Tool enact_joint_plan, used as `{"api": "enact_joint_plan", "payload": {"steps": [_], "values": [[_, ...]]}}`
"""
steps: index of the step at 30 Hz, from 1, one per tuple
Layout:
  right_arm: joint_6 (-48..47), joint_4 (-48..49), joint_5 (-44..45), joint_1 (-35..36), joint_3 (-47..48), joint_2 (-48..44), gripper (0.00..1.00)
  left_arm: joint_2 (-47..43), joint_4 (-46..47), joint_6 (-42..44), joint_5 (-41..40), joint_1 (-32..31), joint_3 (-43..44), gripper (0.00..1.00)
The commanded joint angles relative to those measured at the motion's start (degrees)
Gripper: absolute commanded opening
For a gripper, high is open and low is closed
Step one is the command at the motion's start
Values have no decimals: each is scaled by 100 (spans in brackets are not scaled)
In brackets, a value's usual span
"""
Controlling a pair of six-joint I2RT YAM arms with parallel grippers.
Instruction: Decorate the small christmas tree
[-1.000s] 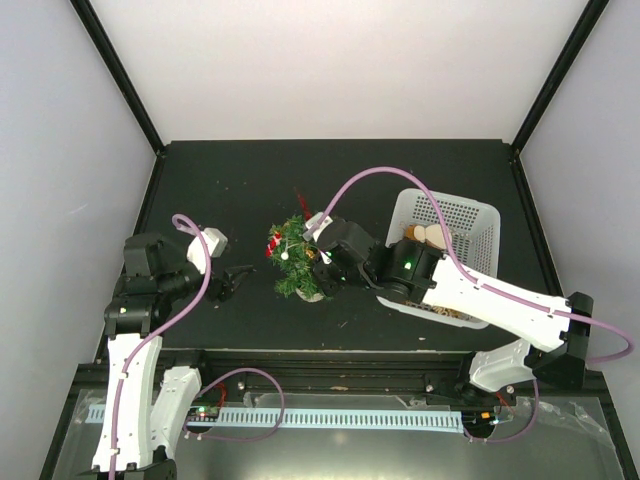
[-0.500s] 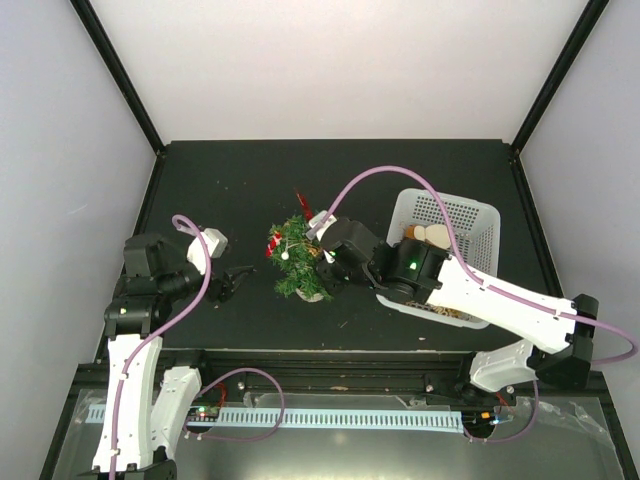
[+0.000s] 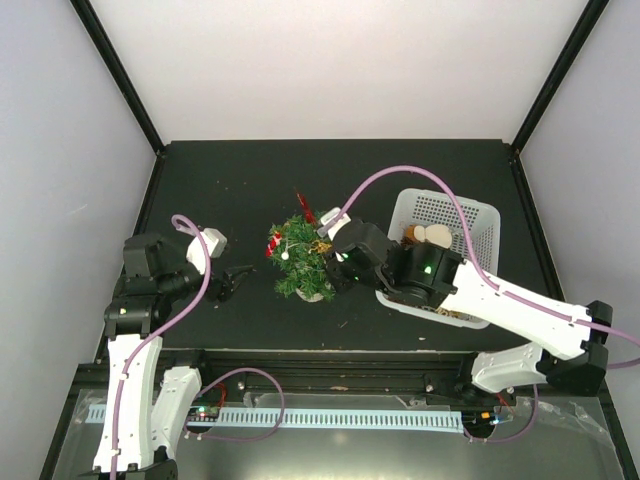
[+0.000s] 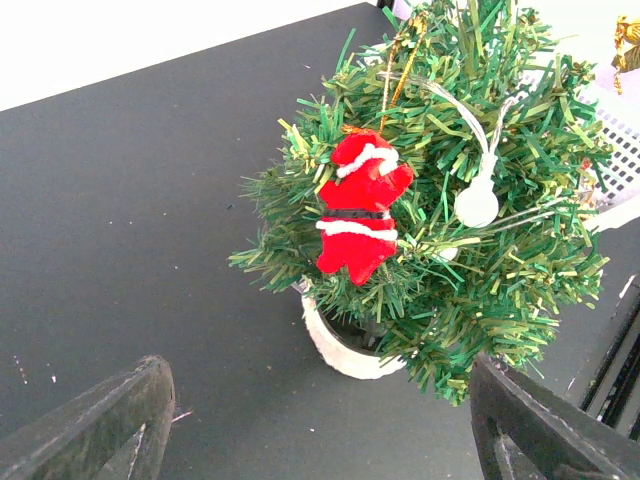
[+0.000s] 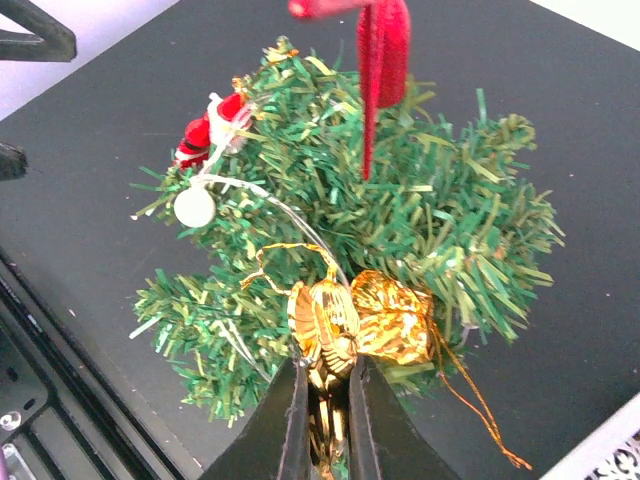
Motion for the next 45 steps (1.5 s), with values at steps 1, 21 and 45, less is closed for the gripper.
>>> {"api": "enact_joint_plan", "payload": {"steps": [1,21,45], "values": [[120,84,407,-9,-182,-275,1,-90,101,78,100,48,-6,81],[60,928,-208,-1132,-655,-680,1,38,121,96,142,84,-25,81],[-34,947,-780,-1190,-981,-369,1,-2,141,102,171,167,-41,81]]}}
